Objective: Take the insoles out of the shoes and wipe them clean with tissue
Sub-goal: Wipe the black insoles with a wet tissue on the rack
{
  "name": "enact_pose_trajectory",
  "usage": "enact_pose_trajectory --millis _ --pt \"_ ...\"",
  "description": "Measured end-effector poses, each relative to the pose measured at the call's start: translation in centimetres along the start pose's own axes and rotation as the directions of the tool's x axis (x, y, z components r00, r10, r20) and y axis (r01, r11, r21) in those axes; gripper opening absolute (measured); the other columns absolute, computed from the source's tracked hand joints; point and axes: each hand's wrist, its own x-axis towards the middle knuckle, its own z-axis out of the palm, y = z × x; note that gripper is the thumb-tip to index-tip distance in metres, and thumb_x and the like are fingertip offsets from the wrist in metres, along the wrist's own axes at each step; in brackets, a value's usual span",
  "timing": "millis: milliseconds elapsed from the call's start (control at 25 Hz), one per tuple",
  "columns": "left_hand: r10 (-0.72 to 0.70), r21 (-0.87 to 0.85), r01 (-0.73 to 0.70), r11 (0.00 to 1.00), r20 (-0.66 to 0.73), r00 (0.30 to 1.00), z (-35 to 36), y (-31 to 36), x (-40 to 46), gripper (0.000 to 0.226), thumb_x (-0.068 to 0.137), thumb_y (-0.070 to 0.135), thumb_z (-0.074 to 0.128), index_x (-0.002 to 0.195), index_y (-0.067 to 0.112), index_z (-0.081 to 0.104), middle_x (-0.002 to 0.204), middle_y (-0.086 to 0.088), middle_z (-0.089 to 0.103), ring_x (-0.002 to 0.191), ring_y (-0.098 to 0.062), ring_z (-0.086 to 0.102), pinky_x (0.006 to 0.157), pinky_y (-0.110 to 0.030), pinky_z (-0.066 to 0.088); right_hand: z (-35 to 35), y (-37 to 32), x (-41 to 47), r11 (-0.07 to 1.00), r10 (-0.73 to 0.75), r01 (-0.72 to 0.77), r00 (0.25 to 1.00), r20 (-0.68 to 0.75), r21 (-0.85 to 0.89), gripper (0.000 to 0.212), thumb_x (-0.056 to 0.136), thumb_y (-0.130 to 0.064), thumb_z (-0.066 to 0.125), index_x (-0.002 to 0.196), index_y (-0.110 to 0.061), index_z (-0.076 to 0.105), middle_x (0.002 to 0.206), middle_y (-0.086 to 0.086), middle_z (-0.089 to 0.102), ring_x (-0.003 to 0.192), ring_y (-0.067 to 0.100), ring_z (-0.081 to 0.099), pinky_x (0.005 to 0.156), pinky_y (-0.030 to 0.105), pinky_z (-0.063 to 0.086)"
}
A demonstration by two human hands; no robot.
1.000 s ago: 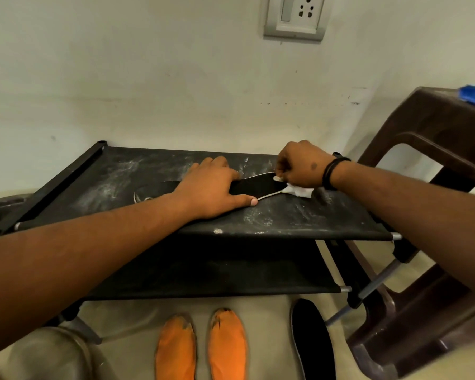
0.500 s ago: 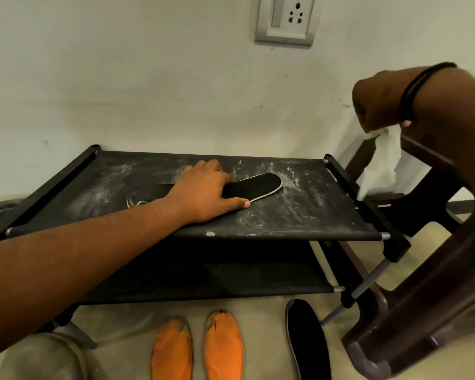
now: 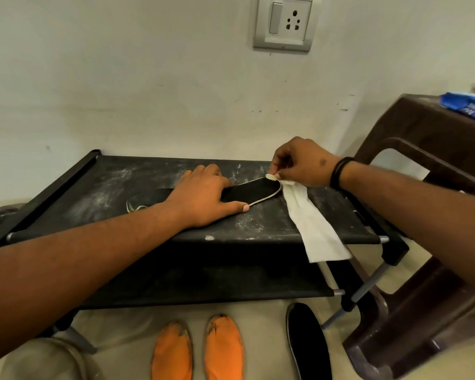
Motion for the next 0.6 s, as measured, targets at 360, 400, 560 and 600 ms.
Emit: enact_pose_trajectory --millis 360,400,560,600 --pt "0.007 -0.012 -0.008 1.000 -0.009 1.000 0.0 0.0 -0.1 0.072 0.084 0.079 0.047 0.139 0.034 0.057 0.117 -0.001 0.053 0.112 -0.021 0.048 0.095 -0.040 0.041 2.7 -1.4 0.3 0.969 0.007 0.022 0.993 0.114 -0.247 0.014 0.087 -0.009 0.063 0.094 -0.012 0.075 0.089 0.003 0.072 0.083 0.019 0.065 0.078 0.032 0.055" --pt "0.007 -0.011 -0.007 1.000 -0.008 1.000 0.0 0.0 0.0 0.072 0.084 0.079 0.047 0.139 0.034 0.057 0.117 -0.002 0.053 0.112 -0.021 0.048 0.096 -0.041 0.041 2.7 -1.7 0.3 0.972 0.009 0.021 0.992 0.127 -0.236 0.012 0.087 -0.010 0.064 0.092 -0.012 0.075 0.087 0.003 0.072 0.082 0.019 0.065 0.075 0.029 0.053" --pt "0.004 -0.007 -0.004 1.000 -0.009 1.000 0.0 0.0 -0.1 0.072 0.084 0.079 0.047 0.138 0.032 0.058 0.118 -0.003 0.053 0.113 -0.021 0.048 0.095 -0.041 0.042 2.9 -1.8 0.4 0.977 0.037 -0.015 0.994 0.100 -0.213 0.008 0.088 -0.012 0.066 0.092 -0.011 0.074 0.090 0.006 0.071 0.083 0.020 0.064 0.076 0.031 0.053" --pt "0.006 -0.005 -0.006 1.000 -0.008 1.000 0.0 0.0 0.0 0.073 0.084 0.079 0.047 0.138 0.032 0.058 0.118 -0.003 0.053 0.113 -0.021 0.048 0.095 -0.041 0.042 2.8 -1.7 0.5 0.968 0.047 -0.025 0.996 0.081 -0.248 0.007 0.089 -0.012 0.065 0.091 -0.012 0.072 0.090 0.007 0.070 0.083 0.022 0.064 0.077 0.034 0.055"
